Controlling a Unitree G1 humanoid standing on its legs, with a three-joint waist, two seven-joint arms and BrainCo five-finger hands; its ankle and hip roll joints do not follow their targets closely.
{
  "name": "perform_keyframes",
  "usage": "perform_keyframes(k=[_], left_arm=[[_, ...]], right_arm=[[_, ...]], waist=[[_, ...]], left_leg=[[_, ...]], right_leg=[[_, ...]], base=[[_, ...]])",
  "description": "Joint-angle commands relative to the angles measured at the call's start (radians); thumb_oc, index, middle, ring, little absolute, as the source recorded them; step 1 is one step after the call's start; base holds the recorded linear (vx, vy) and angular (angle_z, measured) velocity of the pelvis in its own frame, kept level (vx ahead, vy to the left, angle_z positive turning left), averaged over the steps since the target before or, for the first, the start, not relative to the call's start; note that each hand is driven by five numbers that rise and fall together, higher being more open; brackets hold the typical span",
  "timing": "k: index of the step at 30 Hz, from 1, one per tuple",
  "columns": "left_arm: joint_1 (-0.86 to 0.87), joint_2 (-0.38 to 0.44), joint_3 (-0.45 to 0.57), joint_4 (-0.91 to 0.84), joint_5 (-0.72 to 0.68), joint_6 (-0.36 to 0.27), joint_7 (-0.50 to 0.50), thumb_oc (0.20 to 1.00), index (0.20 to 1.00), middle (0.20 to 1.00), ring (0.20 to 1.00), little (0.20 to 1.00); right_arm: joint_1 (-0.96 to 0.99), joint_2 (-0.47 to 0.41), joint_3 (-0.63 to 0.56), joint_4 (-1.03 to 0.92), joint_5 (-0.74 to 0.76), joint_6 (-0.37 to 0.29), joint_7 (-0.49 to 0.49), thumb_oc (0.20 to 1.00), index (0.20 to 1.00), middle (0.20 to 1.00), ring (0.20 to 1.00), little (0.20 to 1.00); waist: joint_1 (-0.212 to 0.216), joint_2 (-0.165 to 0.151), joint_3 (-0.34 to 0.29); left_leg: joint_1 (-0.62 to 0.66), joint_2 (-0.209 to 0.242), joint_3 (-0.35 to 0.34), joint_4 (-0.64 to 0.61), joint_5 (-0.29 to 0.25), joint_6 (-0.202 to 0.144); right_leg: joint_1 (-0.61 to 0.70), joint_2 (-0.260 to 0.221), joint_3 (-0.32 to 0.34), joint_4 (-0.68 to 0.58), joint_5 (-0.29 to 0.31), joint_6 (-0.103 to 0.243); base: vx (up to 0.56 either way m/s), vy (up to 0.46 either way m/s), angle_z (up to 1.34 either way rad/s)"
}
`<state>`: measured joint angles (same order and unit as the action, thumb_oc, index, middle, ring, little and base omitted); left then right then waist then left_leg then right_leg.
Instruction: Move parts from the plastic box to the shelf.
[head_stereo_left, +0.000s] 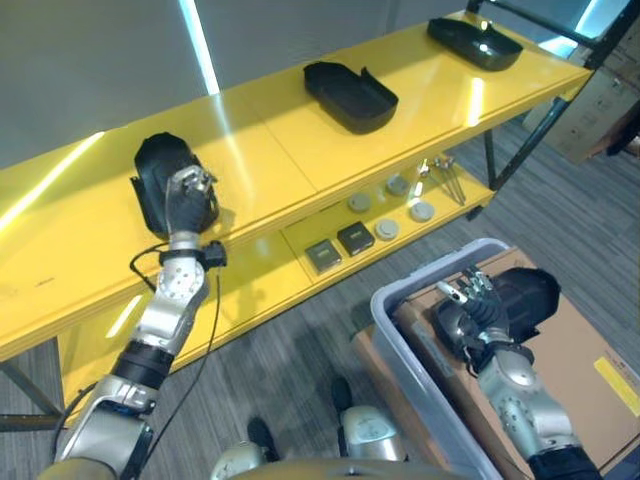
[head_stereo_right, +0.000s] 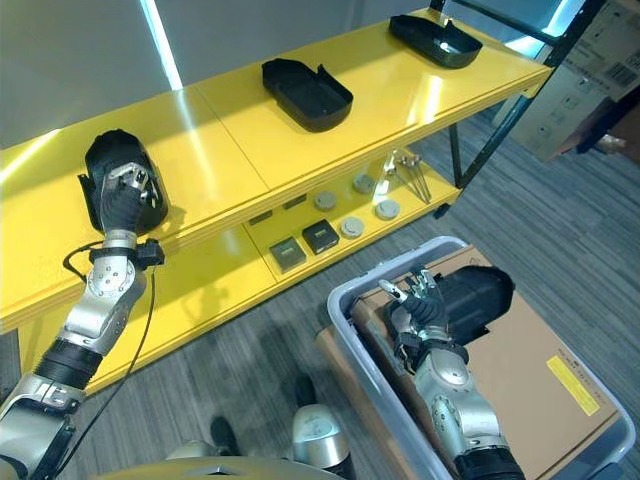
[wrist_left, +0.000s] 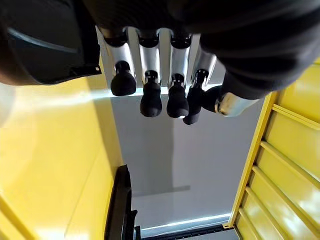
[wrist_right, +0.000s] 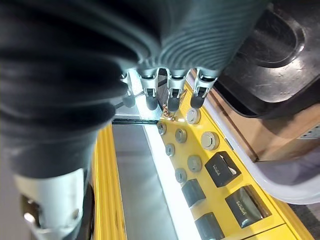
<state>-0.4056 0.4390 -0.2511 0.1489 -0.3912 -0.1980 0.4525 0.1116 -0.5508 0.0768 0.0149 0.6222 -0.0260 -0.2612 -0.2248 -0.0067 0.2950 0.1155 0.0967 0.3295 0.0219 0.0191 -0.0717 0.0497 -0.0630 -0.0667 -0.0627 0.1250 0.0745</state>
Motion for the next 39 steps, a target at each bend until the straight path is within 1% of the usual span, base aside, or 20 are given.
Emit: perform_keyframes(k=[1, 6, 11, 12, 20, 24, 30, 34, 39], left_arm=[[-0.058, 0.024, -0.019, 0.051, 0.005, 0.01, 0.012, 0.2, 0.2, 0.2, 0.2, 0.2], [-0.055, 0.017, -0.027, 0.069, 0.002, 0.026, 0.008, 0.2, 0.2, 0.2, 0.2, 0.2], [-0.053, 0.006, -0.031, 0.115, 0.039, 0.063, 0.057, 0.2, 0.2, 0.2, 0.2, 0.2], [-0.053, 0.01, -0.024, 0.162, 0.044, 0.05, 0.055, 0.2, 0.2, 0.2, 0.2, 0.2], [-0.076, 0.034, 0.005, 0.29, 0.049, 0.007, 0.042, 0.2, 0.2, 0.2, 0.2, 0.2], [-0.091, 0.034, 0.01, 0.319, 0.056, 0.009, 0.046, 0.2, 0.2, 0.2, 0.2, 0.2], [-0.123, 0.036, 0.013, 0.394, 0.042, -0.018, 0.054, 0.2, 0.2, 0.2, 0.2, 0.2], [-0.148, 0.039, 0.008, 0.423, 0.039, -0.016, 0.058, 0.2, 0.2, 0.2, 0.2, 0.2], [-0.176, 0.029, 0.002, 0.46, 0.022, -0.02, 0.056, 0.2, 0.2, 0.2, 0.2, 0.2]], right_arm=[[-0.02, -0.031, -0.015, -0.051, -0.01, -0.055, 0.019, 1.0, 1.0, 1.0, 1.0, 1.0], [-0.02, -0.024, -0.011, -0.06, -0.015, -0.047, 0.006, 1.0, 1.0, 1.0, 1.0, 1.0], [-0.023, -0.021, -0.003, -0.063, -0.017, -0.038, -0.005, 1.0, 1.0, 1.0, 1.0, 1.0], [-0.025, -0.026, 0.001, -0.057, -0.014, -0.034, -0.004, 1.0, 1.0, 1.0, 1.0, 1.0], [-0.025, -0.041, 0.008, -0.043, -0.009, -0.033, 0.007, 1.0, 1.0, 1.0, 1.0, 1.0], [-0.028, -0.046, 0.009, -0.041, -0.007, -0.028, 0.01, 1.0, 1.0, 1.0, 1.0, 1.0], [-0.038, -0.064, 0.014, -0.028, 0.004, -0.023, 0.016, 1.0, 1.0, 1.0, 1.0, 1.0], [-0.037, -0.069, 0.017, -0.025, 0.006, -0.029, 0.026, 1.0, 1.0, 1.0, 1.0, 1.0], [-0.042, -0.076, 0.019, -0.028, 0.009, -0.019, 0.034, 1.0, 1.0, 1.0, 1.0, 1.0]], waist=[[0.015, -0.013, -0.044], [0.018, -0.017, -0.045], [0.021, -0.021, -0.045], [0.022, -0.021, -0.048], [0.014, -0.02, -0.048], [0.01, -0.019, -0.05], [0.002, -0.019, -0.054], [-0.004, -0.019, -0.057], [-0.014, -0.018, -0.058]], left_leg=[[-0.105, 0.067, -0.035, 0.138, -0.009, -0.013], [-0.112, 0.07, -0.033, 0.142, -0.005, -0.013], [-0.111, 0.071, -0.034, 0.147, -0.003, -0.015], [-0.11, 0.072, -0.032, 0.149, -0.002, -0.016], [-0.101, 0.078, -0.024, 0.16, -0.004, -0.019], [-0.101, 0.079, -0.021, 0.164, -0.006, -0.019], [-0.105, 0.081, -0.016, 0.175, -0.007, -0.021], [-0.106, 0.082, -0.013, 0.178, -0.008, -0.021], [-0.109, 0.082, -0.008, 0.184, -0.009, -0.02]], right_leg=[[-0.036, -0.039, -0.025, 0.119, -0.092, 0.072], [-0.039, -0.038, -0.025, 0.119, -0.09, 0.071], [-0.028, -0.036, -0.025, 0.114, -0.088, 0.069], [-0.025, -0.036, -0.024, 0.113, -0.088, 0.068], [-0.016, -0.038, -0.023, 0.121, -0.093, 0.066], [-0.015, -0.038, -0.022, 0.123, -0.094, 0.065], [-0.019, -0.038, -0.019, 0.131, -0.097, 0.063], [-0.021, -0.038, -0.016, 0.135, -0.097, 0.063], [-0.025, -0.038, -0.013, 0.139, -0.097, 0.062]], base=[[0.0, 0.0, 0.0], [0.0, 0.0, 0.0], [0.01, -0.002, 0.0], [0.04, -0.005, -0.01], [0.02, 0.004, 0.0], [0.0, 0.0, 0.0], [0.01, 0.0, 0.0], [0.0, 0.0, 0.0], [0.0, 0.0, 0.0]])
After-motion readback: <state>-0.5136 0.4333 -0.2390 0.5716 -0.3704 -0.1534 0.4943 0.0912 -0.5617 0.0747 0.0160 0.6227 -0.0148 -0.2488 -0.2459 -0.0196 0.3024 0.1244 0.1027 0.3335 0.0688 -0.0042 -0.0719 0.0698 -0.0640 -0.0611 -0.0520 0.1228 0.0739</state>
